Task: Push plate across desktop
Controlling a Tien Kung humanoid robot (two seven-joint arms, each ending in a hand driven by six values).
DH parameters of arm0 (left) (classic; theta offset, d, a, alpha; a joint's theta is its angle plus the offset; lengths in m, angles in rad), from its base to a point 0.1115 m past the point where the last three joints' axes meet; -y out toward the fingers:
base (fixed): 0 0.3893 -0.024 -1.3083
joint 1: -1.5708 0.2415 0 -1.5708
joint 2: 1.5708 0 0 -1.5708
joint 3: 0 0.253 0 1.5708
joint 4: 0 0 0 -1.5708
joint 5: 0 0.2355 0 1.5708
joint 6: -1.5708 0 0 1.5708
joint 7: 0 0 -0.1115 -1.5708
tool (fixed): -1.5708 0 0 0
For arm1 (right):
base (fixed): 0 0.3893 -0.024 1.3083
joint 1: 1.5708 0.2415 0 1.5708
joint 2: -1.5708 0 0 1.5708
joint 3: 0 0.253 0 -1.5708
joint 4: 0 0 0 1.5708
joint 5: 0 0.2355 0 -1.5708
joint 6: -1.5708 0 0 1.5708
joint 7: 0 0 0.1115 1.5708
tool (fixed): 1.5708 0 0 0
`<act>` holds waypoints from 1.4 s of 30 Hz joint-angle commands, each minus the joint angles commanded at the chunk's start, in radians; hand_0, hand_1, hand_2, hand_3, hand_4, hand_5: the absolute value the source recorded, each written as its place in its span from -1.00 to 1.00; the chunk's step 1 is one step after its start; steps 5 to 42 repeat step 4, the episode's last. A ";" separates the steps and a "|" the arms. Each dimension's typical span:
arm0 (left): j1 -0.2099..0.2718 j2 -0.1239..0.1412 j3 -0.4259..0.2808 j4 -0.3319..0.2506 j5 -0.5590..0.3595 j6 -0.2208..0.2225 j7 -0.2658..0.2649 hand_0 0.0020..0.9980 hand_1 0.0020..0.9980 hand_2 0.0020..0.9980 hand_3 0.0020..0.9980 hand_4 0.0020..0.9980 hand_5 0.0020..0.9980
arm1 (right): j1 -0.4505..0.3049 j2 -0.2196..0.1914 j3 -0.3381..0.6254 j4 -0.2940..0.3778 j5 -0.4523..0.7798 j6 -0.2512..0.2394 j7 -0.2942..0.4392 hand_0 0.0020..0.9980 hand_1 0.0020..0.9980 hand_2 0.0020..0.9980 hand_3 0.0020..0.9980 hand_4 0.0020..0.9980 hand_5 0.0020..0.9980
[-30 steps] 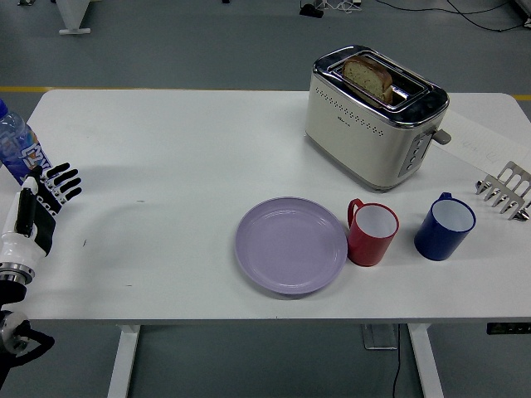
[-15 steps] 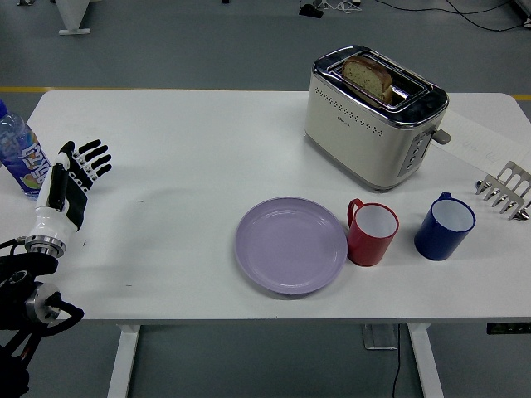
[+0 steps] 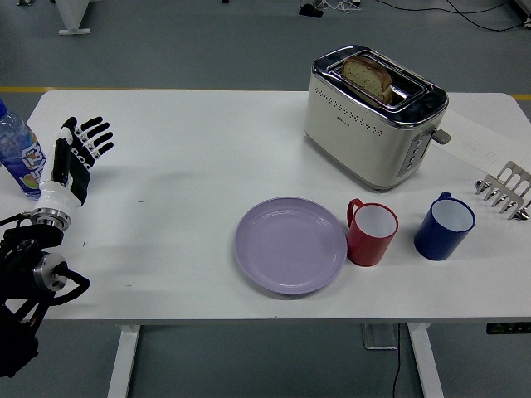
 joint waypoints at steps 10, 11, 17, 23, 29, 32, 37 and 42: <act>-0.029 -0.003 0.017 0.046 -0.014 -0.003 -0.004 0.57 0.56 0.52 0.37 0.05 1.00 | 0.005 -0.001 0.009 0.001 -0.024 -0.001 -0.008 0.10 -0.10 0.19 0.17 -0.41 -0.03; -0.029 -0.003 0.017 0.046 -0.014 -0.003 -0.004 0.57 0.56 0.52 0.37 0.05 1.00 | 0.005 -0.001 0.009 0.001 -0.024 -0.001 -0.008 0.10 -0.10 0.19 0.17 -0.41 -0.03; -0.029 -0.003 0.017 0.046 -0.014 -0.003 -0.004 0.57 0.56 0.52 0.37 0.05 1.00 | 0.005 -0.001 0.009 0.001 -0.024 -0.001 -0.008 0.10 -0.10 0.19 0.17 -0.41 -0.03; -0.029 -0.003 0.017 0.046 -0.014 -0.003 -0.004 0.57 0.56 0.52 0.37 0.05 1.00 | 0.005 -0.001 0.009 0.001 -0.024 -0.001 -0.008 0.10 -0.10 0.19 0.17 -0.41 -0.03; -0.029 -0.003 0.017 0.046 -0.014 -0.003 -0.004 0.57 0.56 0.52 0.37 0.05 1.00 | 0.005 -0.001 0.009 0.001 -0.024 -0.001 -0.008 0.10 -0.10 0.19 0.17 -0.41 -0.03; -0.029 -0.003 0.017 0.046 -0.014 -0.003 -0.004 0.57 0.56 0.52 0.37 0.05 1.00 | 0.005 -0.001 0.009 0.001 -0.024 -0.001 -0.008 0.10 -0.10 0.19 0.17 -0.41 -0.03; -0.029 -0.003 0.017 0.046 -0.014 -0.003 -0.004 0.57 0.56 0.52 0.37 0.05 1.00 | 0.005 -0.001 0.009 0.001 -0.024 -0.001 -0.008 0.10 -0.10 0.19 0.17 -0.41 -0.03; -0.029 -0.003 0.017 0.046 -0.014 -0.003 -0.004 0.57 0.56 0.52 0.37 0.05 1.00 | 0.005 -0.001 0.009 0.001 -0.024 -0.001 -0.008 0.10 -0.10 0.19 0.17 -0.41 -0.03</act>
